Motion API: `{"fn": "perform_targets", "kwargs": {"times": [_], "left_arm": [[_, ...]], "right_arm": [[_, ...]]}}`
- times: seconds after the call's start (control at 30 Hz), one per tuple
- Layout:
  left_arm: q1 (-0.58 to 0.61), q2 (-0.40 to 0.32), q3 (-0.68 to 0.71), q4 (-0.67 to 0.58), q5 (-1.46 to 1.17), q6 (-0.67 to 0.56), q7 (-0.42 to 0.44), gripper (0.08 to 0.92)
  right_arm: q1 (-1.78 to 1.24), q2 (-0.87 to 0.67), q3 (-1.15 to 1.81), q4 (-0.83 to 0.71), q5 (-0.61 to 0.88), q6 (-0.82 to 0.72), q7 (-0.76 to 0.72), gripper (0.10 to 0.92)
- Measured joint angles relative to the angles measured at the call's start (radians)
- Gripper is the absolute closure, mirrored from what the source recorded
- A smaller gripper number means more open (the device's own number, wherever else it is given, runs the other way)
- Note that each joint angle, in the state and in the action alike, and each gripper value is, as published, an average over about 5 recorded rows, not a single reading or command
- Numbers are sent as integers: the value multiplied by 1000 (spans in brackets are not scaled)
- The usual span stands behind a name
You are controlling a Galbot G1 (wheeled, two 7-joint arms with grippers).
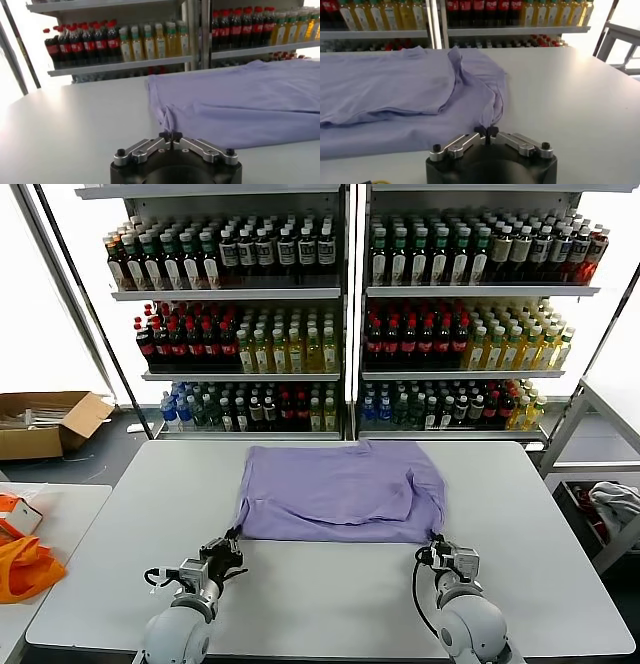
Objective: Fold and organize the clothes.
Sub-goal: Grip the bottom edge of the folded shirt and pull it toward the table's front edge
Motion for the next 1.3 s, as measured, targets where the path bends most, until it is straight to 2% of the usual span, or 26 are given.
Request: {"fn": "perform_targets", "kwargs": {"times": [0.37, 0.8, 1.03, 1.3], "left_arm": [[67, 40, -6, -92, -42, 20, -26, 919], [310, 50, -20, -318, -36, 16, -99, 919], [426, 44, -50, -384, -28, 4, -117, 919], [505, 33, -80, -415, -17, -6, -121, 919]], "right_arm": [[-82, -21, 36, 109, 0, -5, 27, 895], [-302, -62, 79, 305, -12, -2, 100, 895], [-396, -76, 104, 375, -16, -2, 132, 895], [-457, -93, 119, 406, -25, -1, 141, 895]]}}
